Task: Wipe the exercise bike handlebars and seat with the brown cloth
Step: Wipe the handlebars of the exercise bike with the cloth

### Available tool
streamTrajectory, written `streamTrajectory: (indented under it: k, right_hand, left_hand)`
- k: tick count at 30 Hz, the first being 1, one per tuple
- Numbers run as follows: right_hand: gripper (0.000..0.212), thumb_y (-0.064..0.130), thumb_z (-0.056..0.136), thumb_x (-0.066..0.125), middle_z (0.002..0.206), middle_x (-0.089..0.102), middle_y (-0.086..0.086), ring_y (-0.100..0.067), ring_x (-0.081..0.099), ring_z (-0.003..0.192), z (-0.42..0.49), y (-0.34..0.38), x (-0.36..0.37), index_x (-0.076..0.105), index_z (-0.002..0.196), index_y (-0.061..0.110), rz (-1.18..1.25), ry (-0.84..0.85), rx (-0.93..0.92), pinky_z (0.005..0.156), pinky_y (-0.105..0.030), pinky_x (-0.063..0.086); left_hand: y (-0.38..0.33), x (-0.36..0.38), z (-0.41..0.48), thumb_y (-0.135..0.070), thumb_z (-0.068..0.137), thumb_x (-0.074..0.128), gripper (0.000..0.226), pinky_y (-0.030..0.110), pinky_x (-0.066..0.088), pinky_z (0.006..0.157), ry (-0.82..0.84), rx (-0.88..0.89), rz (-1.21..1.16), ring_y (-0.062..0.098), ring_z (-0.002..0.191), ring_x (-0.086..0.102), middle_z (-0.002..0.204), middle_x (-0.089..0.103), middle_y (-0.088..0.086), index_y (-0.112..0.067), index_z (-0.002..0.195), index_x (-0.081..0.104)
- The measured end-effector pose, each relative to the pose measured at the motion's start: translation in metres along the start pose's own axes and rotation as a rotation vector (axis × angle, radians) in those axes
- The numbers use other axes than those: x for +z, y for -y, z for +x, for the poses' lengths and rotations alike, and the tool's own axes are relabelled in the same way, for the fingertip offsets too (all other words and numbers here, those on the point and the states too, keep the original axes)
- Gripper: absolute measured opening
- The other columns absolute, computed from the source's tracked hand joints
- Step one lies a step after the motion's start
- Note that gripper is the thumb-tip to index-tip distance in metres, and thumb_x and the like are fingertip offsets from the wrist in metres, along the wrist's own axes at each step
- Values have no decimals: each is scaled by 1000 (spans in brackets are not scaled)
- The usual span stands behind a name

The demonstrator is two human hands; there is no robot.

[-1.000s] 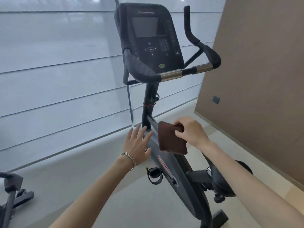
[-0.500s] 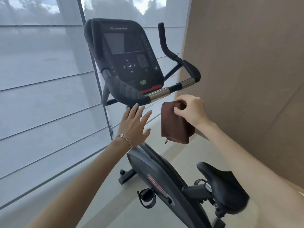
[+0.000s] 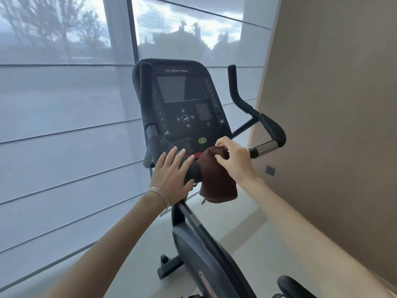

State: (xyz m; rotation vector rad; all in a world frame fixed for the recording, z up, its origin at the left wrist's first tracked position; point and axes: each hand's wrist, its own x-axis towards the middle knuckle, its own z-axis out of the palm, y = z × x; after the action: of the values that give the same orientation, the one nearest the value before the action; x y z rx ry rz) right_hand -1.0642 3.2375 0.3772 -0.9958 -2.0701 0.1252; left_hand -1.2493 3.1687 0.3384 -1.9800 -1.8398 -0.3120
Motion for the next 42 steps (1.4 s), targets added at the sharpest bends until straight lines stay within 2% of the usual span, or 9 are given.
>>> streamTrajectory:
  k: [3, 7, 12, 15, 21, 28, 33, 37, 42]
  right_hand:
    - [12, 6, 83, 65, 95, 70, -7, -22, 63, 90, 0, -11, 10, 65, 94, 9, 28, -19, 4, 85, -22, 45]
    - [16, 7, 85, 64, 106, 69, -10, -22, 63, 101, -3, -16, 16, 69, 100, 6, 47, -25, -15, 92, -19, 42]
    - [43, 31, 85, 66, 133, 56, -4, -20, 51, 124, -13, -17, 14, 59, 123, 13, 74, 139, 16, 106, -32, 36]
    - [62, 42, 78, 70, 144, 46, 4, -17, 43, 131, -17, -19, 12, 49, 133, 22, -24, 223, 0, 107, -38, 35]
    - [58, 30, 77, 70, 142, 47, 8, -17, 46, 128, -12, -32, 8, 50, 132, 27, -61, 222, 13, 104, -43, 39]
    - [57, 19, 80, 69, 145, 44, 4, -25, 42, 130, 3, -74, -12, 49, 133, 24, -48, 203, 162, 107, -46, 37]
    - [66, 20, 77, 72, 149, 37, 0, -28, 37, 131, -15, -59, 1, 45, 136, 18, -22, 162, 147, 108, -43, 32]
    - [65, 18, 76, 74, 147, 39, 1, -25, 38, 130, -36, -35, 23, 46, 135, 19, -5, 88, 90, 109, -41, 33]
    - [62, 12, 78, 70, 146, 42, 3, -26, 42, 128, -23, -40, 15, 47, 135, 23, -21, 154, 104, 106, -43, 37]
  left_hand:
    - [-1, 6, 1, -52, 87, 39, 62, 48, 12, 117, -8, -3, -15, 30, 143, 20, 152, 32, 7, -23, 142, 33]
    - [-8, 9, 2, -53, 82, 37, 63, 53, 17, 115, -52, -31, -38, 32, 137, 34, 144, 44, 10, -21, 136, 45]
    - [-10, 12, 2, -53, 81, 41, 62, 56, 20, 114, -87, -42, -49, 34, 135, 38, 141, 48, 10, -21, 133, 50]
    - [-10, 12, 2, -52, 80, 42, 62, 56, 21, 114, -91, -37, -62, 35, 135, 38, 140, 49, 11, -19, 132, 51]
    - [-3, 5, 13, -54, 75, 44, 61, 51, 19, 115, -38, 30, -98, 32, 136, 35, 135, 52, 7, -18, 123, 54]
    - [-1, 2, 18, -58, 76, 34, 63, 48, 10, 119, 10, 71, -83, 28, 140, 25, 138, 46, 2, -22, 126, 47]
    - [-3, 1, 18, -59, 75, 32, 65, 49, 9, 119, 15, 44, -94, 28, 140, 24, 141, 44, 1, -24, 127, 47]
    - [-3, 4, 18, -56, 74, 38, 61, 50, 13, 117, -18, 56, -116, 31, 137, 32, 135, 51, 5, -21, 122, 53]
    - [1, 8, 18, -57, 75, 39, 62, 49, 13, 116, -43, 67, -100, 31, 136, 33, 134, 51, 5, -20, 122, 52]
